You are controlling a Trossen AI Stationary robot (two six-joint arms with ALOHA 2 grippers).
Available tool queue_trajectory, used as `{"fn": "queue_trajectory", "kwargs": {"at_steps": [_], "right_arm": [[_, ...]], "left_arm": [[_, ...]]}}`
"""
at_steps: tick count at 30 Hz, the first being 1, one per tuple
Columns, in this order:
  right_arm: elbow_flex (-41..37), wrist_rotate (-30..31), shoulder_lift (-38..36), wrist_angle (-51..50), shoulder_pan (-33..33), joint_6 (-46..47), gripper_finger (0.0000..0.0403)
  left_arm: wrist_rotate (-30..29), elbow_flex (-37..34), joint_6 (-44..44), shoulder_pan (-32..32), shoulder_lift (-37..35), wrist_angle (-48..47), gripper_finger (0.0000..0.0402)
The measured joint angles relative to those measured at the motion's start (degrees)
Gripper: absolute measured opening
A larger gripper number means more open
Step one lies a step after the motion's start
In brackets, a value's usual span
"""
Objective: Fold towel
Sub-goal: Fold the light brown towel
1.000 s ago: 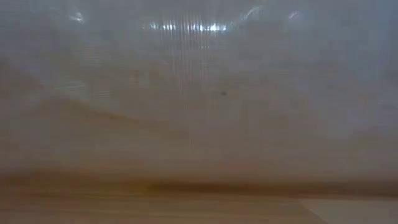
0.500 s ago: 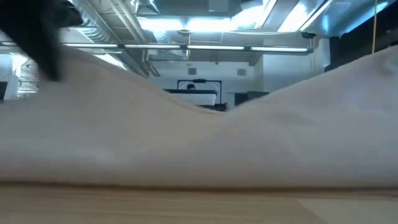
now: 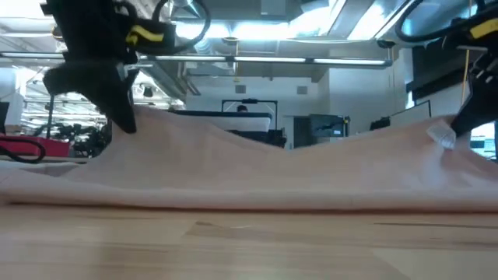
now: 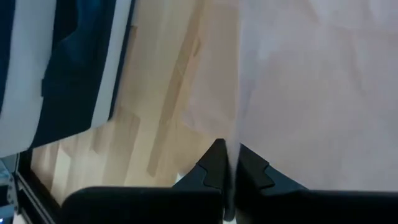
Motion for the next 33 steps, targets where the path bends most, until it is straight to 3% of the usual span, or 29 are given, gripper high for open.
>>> {"fn": "queue_trajectory", "kwargs": {"at_steps": [8,19,27,33], "right_arm": [[-6.4,0.2,0.0,9.3,-0.9,0.4,0.0001],[-10.9,0.8,0.0,13.5,-4.9,-0.1,0.0007],[-11.9,1.6,0.0,15.1,-6.0,0.4,0.0066],[-11.8,0.0,0.0,13.3,-10.5,1.2,0.0134]], "left_arm": [[-2.5,-5.6,-2.6,1.5,0.0,3.7,0.0001],[-4.3,-10.8,-2.5,4.2,0.0,9.4,0.0001],[-4.7,-10.8,2.5,6.6,0.0,13.1,0.0010],[-4.0,-10.4,4.0,8.2,0.0,11.0,0.0084]]}}
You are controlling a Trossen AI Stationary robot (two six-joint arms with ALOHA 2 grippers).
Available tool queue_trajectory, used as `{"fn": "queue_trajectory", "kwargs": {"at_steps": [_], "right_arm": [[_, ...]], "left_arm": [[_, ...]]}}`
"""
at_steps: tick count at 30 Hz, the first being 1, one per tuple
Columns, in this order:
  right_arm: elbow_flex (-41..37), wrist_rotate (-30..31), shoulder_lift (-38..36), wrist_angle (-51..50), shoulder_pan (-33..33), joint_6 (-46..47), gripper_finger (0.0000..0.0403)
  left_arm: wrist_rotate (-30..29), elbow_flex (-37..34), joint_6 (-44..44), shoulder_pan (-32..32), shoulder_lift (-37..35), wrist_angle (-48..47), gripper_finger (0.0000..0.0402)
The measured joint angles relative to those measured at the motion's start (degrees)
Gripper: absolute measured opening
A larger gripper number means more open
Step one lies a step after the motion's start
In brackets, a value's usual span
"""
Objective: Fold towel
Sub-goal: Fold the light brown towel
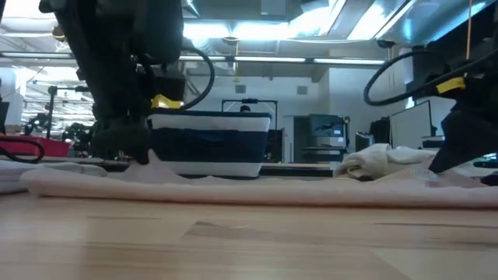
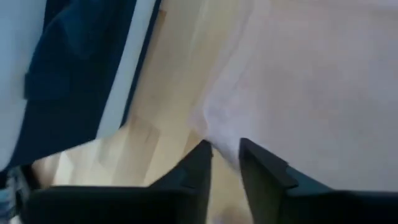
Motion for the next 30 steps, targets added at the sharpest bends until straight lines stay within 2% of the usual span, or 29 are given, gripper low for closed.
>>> {"fn": "queue_trajectory", "kwargs": {"at_steps": [5,8,11,15,17,20,26,30], "right_arm": [[4.3,-6.5,0.0,-9.2,-1.2,-3.2,0.0173],[8.7,-7.9,-0.3,-12.9,0.8,-6.7,0.0180],[12.4,-7.7,-0.7,-11.3,3.8,-12.8,0.0181],[12.4,-7.4,-1.0,-0.9,7.9,-21.7,0.0181],[10.3,-7.6,-1.0,4.1,9.1,-23.7,0.0181],[6.4,-10.2,-0.9,9.9,9.2,-21.9,0.0181],[2.2,-21.2,-0.9,10.3,9.2,-15.8,0.0181],[2.1,-24.4,-1.0,10.2,9.1,-15.6,0.0181]], "left_arm": [[1.3,4.2,-4.7,-0.8,0.0,-10.8,0.0134],[1.5,6.5,-4.7,-2.8,0.0,-10.9,0.0146],[4.9,7.3,-2.4,-4.8,0.0,-5.9,0.0148],[16.3,4.6,2.1,-6.4,0.0,7.5,0.0141],[20.1,2.0,3.2,-6.8,0.0,14.0,0.0139],[20.9,-1.1,1.5,-7.3,-0.1,18.3,0.0137],[22.6,-3.2,-3.7,-8.8,-0.3,17.8,0.0136],[22.7,-3.2,-5.7,-10.0,-0.3,17.7,0.0136]]}}
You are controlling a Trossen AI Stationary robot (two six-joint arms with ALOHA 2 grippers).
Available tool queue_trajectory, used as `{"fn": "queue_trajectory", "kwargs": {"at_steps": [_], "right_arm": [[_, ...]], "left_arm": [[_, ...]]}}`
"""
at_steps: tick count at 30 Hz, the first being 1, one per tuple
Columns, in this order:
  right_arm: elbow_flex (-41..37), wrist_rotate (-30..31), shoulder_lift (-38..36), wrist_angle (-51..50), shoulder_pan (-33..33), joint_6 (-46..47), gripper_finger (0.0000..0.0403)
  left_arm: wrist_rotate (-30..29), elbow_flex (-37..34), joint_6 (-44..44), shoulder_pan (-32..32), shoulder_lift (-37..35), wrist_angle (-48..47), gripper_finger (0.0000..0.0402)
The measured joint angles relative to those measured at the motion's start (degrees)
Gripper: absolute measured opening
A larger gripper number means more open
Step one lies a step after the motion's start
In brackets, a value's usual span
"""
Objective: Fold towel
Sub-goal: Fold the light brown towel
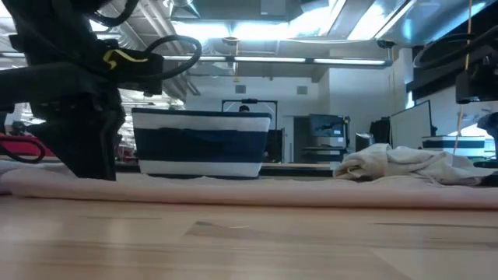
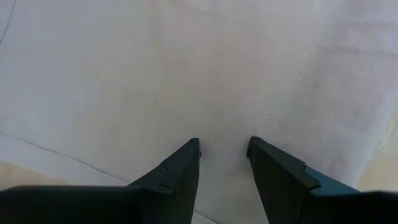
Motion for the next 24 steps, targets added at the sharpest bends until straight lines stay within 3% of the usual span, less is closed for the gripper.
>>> {"fn": "queue_trajectory", "kwargs": {"at_steps": [4,7,13,15,19,24], "right_arm": [[2.3,-1.4,-1.2,-2.7,0.1,-0.6,0.0181],[5.5,1.1,-3.3,-5.9,0.1,-0.9,0.0181],[6.6,18.9,-6.1,-5.8,-1.5,0.9,0.0181],[6.1,21.4,-6.1,-5.9,-4.3,1.5,0.0181],[2.9,19.8,-6.1,-5.1,-11.9,1.0,0.0181],[-3.4,12.3,-6.1,-0.8,-19.1,0.6,0.0181]], "left_arm": [[0.1,0.3,-0.4,-0.2,0.1,-0.3,0.0136],[0.4,1.7,1.1,0.0,0.2,-0.9,0.0136],[1.0,5.8,7.5,1.4,0.6,-1.0,0.0136],[-0.1,6.3,9.1,2.4,0.5,-0.5,0.0136],[-1.9,6.2,11.4,4.9,0.5,-2.4,0.0136],[-2.2,3.5,10.1,7.1,0.5,-2.3,0.0136]]}}
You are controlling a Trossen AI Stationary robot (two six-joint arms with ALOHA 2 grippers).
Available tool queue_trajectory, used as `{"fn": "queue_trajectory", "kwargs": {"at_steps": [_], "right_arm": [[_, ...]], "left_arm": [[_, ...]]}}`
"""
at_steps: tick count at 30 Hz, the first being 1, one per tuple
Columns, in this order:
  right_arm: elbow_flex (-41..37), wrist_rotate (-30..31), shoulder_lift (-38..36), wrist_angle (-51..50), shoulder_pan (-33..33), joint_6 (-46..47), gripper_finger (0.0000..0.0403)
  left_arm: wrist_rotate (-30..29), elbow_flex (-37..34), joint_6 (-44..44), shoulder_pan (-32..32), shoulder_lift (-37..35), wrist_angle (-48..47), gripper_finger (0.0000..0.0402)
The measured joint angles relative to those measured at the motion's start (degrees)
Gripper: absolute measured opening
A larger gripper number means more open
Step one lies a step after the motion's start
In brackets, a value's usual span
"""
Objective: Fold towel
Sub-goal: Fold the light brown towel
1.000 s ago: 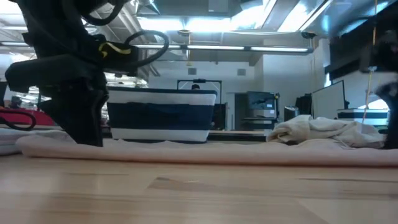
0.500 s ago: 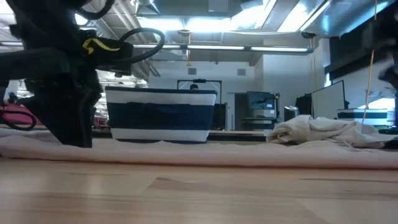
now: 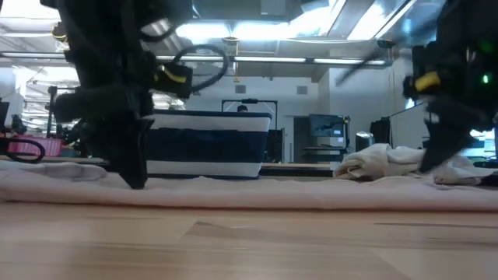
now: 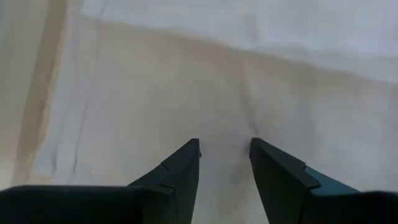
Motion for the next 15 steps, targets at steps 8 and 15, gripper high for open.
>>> {"fn": "queue_trajectory", "kwargs": {"at_steps": [8,15], "right_arm": [[-3.6,-4.9,-0.1,1.4,-1.0,1.7,0.0181],[0.1,-10.5,-0.1,3.0,5.5,0.1,0.0181]], "left_arm": [[-1.2,-2.7,-5.1,-3.4,-0.4,3.6,0.0136],[3.0,-2.3,-7.9,-9.2,-0.2,8.6,0.0136]]}}
